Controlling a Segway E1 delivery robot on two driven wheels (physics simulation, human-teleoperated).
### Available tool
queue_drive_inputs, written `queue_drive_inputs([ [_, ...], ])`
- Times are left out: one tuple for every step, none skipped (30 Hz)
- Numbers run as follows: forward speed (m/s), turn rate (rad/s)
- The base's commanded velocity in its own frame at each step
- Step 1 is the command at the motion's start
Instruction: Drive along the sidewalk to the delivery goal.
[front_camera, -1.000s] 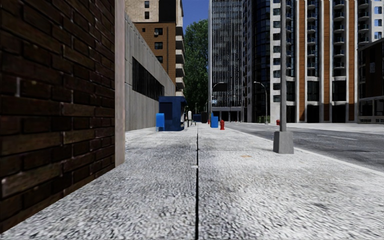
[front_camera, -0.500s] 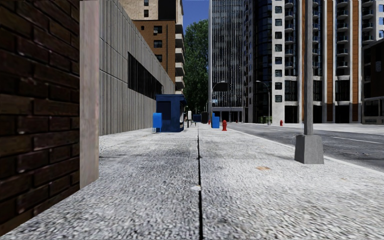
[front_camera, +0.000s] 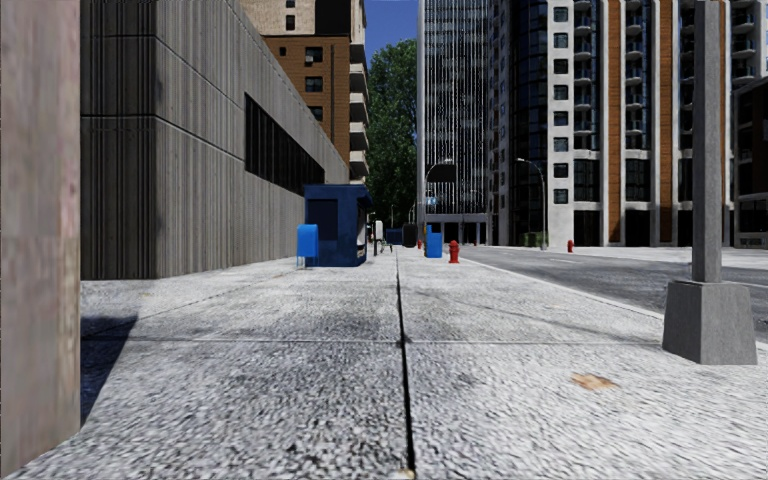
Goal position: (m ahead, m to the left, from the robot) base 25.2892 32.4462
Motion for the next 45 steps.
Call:
queue_drive_inputs([
  [2.00,0.35],
  [2.00,0.45],
  [1.99,0.47],
  [1.99,0.47],
  [1.91,0.48],
  [1.84,0.51],
  [1.79,0.51],
  [1.79,0.51],
  [1.77,0.51],
  [1.73,0.52],
  [1.73,0.52],
  [1.70,0.52],
  [1.68,0.53],
  [1.68,0.53],
  [1.68,0.53],
  [1.68,0.53],
  [1.68,0.53],
  [1.68,0.53],
  [1.68,0.53],
  [1.68,0.53],
  [1.68,0.53],
  [1.69,0.53],
  [1.69,0.53],
  [2.00,0.53],
  [2.00,0.53],
  [2.00,0.53],
  [2.00,0.53],
  [2.00,0.53],
  [2.00,0.53],
  [2.00,0.53],
  [2.00,0.53],
  [2.00,0.53],
  [2.00,0.53],
  [2.00,0.53],
  [2.00,0.53],
  [2.00,0.53],
  [2.00,0.53],
  [2.00,0.53],
  [2.00,0.53],
  [2.00,0.54],
  [2.00,0.54],
  [2.00,0.57],
  [2.00,0.57],
  [2.00,0.57],
  [2.00,0.57],
])
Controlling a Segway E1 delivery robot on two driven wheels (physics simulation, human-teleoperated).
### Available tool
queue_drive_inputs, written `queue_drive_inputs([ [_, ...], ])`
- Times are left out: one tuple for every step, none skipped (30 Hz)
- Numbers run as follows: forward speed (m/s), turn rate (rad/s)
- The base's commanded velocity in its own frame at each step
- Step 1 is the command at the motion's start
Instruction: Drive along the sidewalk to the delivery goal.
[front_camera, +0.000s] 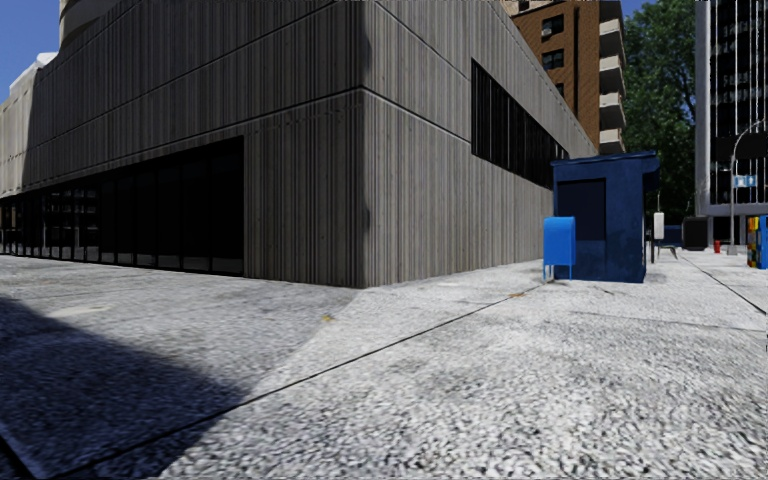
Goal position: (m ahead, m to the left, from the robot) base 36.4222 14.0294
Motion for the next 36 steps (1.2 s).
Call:
queue_drive_inputs([
  [2.00,0.57],
  [2.00,0.58],
  [2.00,0.58],
  [2.00,0.58],
  [2.00,0.58],
  [2.00,0.58],
  [2.00,0.58],
  [2.00,0.58],
  [2.00,0.58],
  [2.00,0.58],
  [2.00,0.58],
  [2.00,0.58],
  [2.00,0.58],
  [2.00,0.58],
  [2.00,0.58],
  [2.00,0.58],
  [2.00,0.58],
  [2.00,0.58],
  [2.00,0.58],
  [2.00,0.58],
  [2.00,0.58],
  [2.00,0.58],
  [2.00,0.58],
  [2.00,0.58],
  [2.00,0.58],
  [2.00,0.58],
  [2.00,0.58],
  [2.00,0.58],
  [2.00,0.58],
  [2.00,0.58],
  [2.00,0.58],
  [2.00,0.58],
  [2.00,0.58],
  [2.00,0.58],
  [2.00,0.58],
  [2.00,0.58],
])
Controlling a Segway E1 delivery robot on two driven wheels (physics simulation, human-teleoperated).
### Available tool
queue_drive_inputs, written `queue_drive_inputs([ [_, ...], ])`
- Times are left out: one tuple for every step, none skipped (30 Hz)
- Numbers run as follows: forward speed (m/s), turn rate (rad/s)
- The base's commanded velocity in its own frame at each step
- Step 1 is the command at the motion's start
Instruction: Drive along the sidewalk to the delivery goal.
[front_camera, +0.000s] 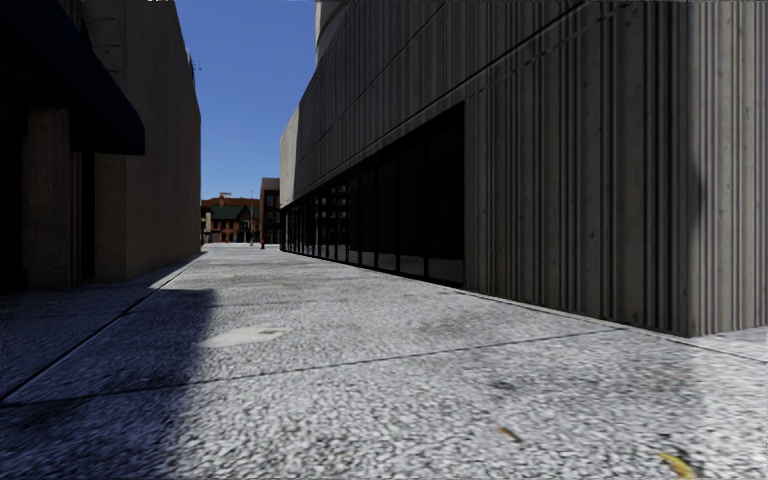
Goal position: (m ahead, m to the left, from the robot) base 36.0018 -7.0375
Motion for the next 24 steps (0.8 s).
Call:
queue_drive_inputs([
  [2.00,0.58],
  [2.00,0.58],
  [2.00,0.58],
  [2.00,0.58],
  [2.00,0.58],
  [2.00,0.58],
  [2.00,0.58],
  [2.00,0.58],
  [2.00,0.58],
  [2.00,0.58],
  [2.00,0.58],
  [2.00,0.58],
  [2.00,0.54],
  [2.00,0.53],
  [2.00,0.52],
  [2.00,0.52],
  [2.00,0.00],
  [2.00,0.00],
  [2.00,0.00],
  [2.00,0.00],
  [2.00,0.00],
  [2.00,0.00],
  [2.00,0.00],
  [2.00,0.00],
])
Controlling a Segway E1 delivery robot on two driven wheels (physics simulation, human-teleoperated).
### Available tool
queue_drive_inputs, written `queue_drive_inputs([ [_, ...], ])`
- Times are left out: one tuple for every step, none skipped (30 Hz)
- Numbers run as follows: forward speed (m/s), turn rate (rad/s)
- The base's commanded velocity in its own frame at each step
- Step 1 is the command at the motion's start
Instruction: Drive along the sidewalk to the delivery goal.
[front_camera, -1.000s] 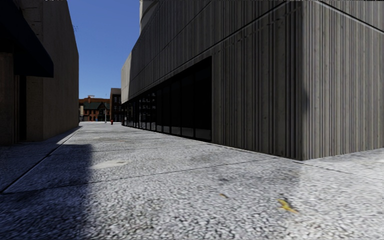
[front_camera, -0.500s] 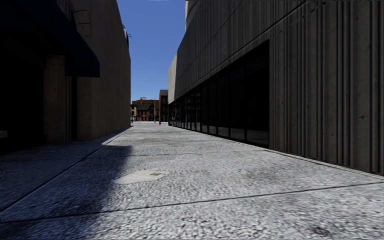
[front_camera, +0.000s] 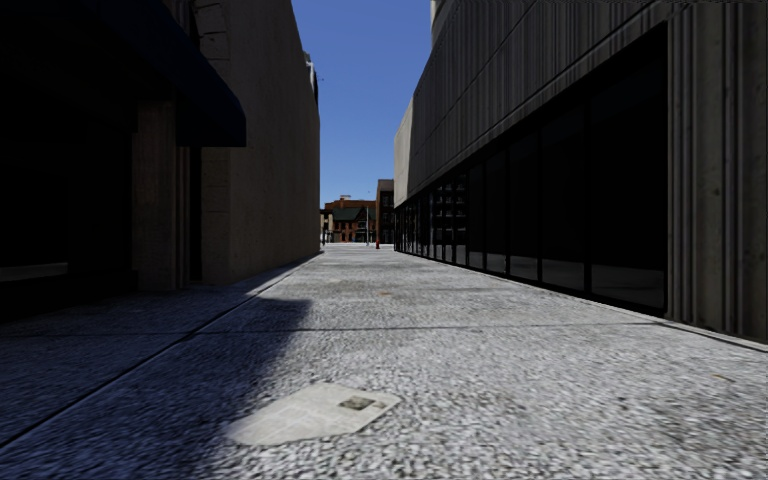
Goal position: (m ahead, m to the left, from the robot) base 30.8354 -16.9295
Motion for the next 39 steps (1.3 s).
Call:
queue_drive_inputs([
  [2.00,0.00],
  [2.00,0.00],
  [2.00,0.00],
  [2.00,0.00],
  [2.00,0.00],
  [2.00,0.00],
  [2.00,0.00],
  [2.00,0.00],
  [2.00,0.00],
  [2.00,0.00],
  [2.00,0.00],
  [2.00,0.00],
  [2.00,0.00],
  [2.00,0.00],
  [2.00,0.00],
  [2.00,0.00],
  [2.00,0.00],
  [2.00,0.00],
  [2.00,0.00],
  [2.00,0.00],
  [2.00,0.00],
  [2.00,0.00],
  [2.00,0.00],
  [2.00,0.00],
  [2.00,0.00],
  [2.00,0.00],
  [2.00,0.00],
  [2.00,0.00],
  [2.00,0.00],
  [2.00,0.00],
  [2.00,0.00],
  [2.00,0.00],
  [2.00,0.00],
  [2.00,0.00],
  [2.00,0.03],
  [2.00,0.03],
  [2.00,0.06],
  [2.00,0.08],
  [2.00,0.11],
])
